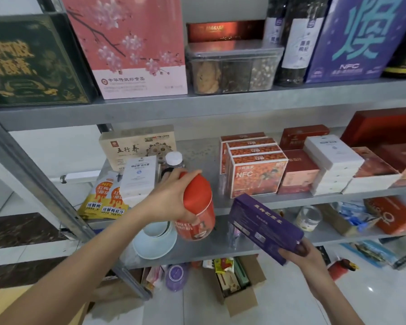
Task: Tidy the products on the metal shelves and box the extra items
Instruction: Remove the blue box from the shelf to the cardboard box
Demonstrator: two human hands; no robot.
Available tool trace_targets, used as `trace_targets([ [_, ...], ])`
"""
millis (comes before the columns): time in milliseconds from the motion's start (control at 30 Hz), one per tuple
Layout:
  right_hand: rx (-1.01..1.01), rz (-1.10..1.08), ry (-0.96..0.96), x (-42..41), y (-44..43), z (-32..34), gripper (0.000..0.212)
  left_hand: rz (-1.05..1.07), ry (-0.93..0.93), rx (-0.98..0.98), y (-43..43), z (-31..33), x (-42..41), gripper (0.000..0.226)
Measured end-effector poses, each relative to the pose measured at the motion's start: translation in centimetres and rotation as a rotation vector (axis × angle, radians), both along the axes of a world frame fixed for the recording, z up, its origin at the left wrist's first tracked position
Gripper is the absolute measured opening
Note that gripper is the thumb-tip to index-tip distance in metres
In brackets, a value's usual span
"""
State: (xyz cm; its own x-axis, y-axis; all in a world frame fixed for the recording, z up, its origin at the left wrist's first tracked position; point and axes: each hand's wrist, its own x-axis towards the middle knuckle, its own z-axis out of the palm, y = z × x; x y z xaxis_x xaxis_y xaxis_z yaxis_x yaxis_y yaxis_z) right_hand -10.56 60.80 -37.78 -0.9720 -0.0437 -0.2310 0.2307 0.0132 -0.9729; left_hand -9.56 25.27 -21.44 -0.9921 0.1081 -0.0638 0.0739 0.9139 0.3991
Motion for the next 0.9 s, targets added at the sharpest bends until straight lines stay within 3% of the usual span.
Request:
trace_targets([
  [233,-0.011,-0.039,-0.078,1.0,7.0,0.5,0.057,-0.011,0.04,-0.08,2.4,1.6,-7.2,0.118],
  [433,-0.031,-0.006,-0.078,0.8,7.1,1.3,0.059,-0.028,-0.016,-0.238,2.0,-0.4,-11.1,0.122],
  [567,-0.037,0.045,-0.068,0.5,6.5,1.5,0.058,-0.005,-0.062,-0.152,0.7,-0.8,-12.4,0.123],
  [700,-0.038,0.101,-0.049,0.1,5.6,1.9,0.058,-0.051,-0.065,-0.287,0.8,-0.6,-11.7,0.118],
  [733,-0.044,0.105,-0.045,0.0,5.3,2.0,0.057,-0.045,-0.006,-0.324,1.3,-0.7,-10.8,0.112],
  [800,-0.064,0.121,-0.037,-0.2,4.9,2.5,0.055,-0.035,0.282,-0.266,2.7,-1.4,-8.1,0.084],
  [867,-0.081,0.142,-0.034,-0.4,4.5,3.1,0.058,-0.011,0.599,0.008,4.7,-3.0,-5.0,0.044],
  [900,-0.091,0.15,-0.032,-0.5,4.2,3.5,0.061,0.02,0.653,0.141,5.8,-3.7,-3.6,0.035],
])
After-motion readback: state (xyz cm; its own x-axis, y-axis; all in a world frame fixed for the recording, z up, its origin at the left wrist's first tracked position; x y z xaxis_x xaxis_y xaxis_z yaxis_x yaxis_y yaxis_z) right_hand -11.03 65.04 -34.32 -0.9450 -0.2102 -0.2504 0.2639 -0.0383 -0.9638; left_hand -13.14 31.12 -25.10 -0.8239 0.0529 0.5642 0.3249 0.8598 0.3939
